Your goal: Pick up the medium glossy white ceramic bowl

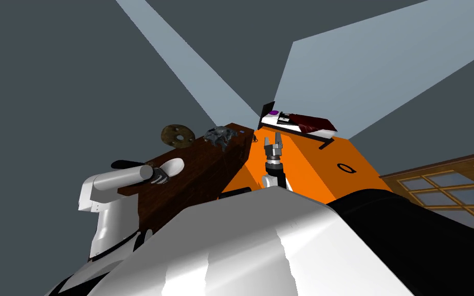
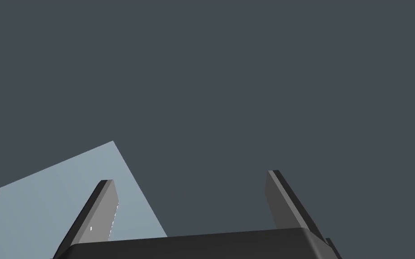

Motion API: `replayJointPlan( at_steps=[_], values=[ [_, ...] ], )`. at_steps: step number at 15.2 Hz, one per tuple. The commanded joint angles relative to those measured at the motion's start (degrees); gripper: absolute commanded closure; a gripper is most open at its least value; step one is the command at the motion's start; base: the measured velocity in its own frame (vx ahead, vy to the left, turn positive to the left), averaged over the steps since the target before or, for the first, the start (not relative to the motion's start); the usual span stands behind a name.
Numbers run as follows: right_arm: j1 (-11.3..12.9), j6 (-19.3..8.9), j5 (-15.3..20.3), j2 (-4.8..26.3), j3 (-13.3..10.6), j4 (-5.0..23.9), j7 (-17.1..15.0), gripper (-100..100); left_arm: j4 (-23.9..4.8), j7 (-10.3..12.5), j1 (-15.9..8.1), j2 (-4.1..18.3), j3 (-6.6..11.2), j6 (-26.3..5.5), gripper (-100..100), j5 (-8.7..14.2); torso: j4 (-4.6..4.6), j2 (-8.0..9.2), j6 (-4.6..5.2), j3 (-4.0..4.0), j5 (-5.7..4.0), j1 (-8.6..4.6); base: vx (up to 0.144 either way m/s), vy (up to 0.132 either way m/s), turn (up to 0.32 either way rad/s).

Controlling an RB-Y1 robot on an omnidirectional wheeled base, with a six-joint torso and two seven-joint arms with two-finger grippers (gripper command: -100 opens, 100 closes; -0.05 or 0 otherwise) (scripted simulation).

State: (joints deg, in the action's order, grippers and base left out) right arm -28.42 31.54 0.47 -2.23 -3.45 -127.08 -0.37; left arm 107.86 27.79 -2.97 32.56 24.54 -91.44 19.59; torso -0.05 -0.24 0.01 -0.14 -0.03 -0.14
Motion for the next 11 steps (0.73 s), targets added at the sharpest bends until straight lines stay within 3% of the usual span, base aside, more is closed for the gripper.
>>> replayJointPlan(
  at_steps=[1, 11],
  values=[
    [0.00, 0.00, 0.00, 0.00, 0.00, 0.00, 0.00, 0, -1.28, 0.28, -0.85, 0.43, 0.47, -2.86, -100, 0.32, 0.00, 0.00, 0.00, 0.00, 0.00, 0.00, 0.054, -0.039, -0.092],
    [0.00, 0.00, 0.00, 0.00, 0.00, 0.00, 0.00, 0, -5.66, 1.45, -3.40, 1.78, 2.69, -12.85, -100, 1.64, 0.00, 0.01, -0.02, 0.00, 0.00, 0.00, 0.045, -0.029, -0.059]
  ],
)
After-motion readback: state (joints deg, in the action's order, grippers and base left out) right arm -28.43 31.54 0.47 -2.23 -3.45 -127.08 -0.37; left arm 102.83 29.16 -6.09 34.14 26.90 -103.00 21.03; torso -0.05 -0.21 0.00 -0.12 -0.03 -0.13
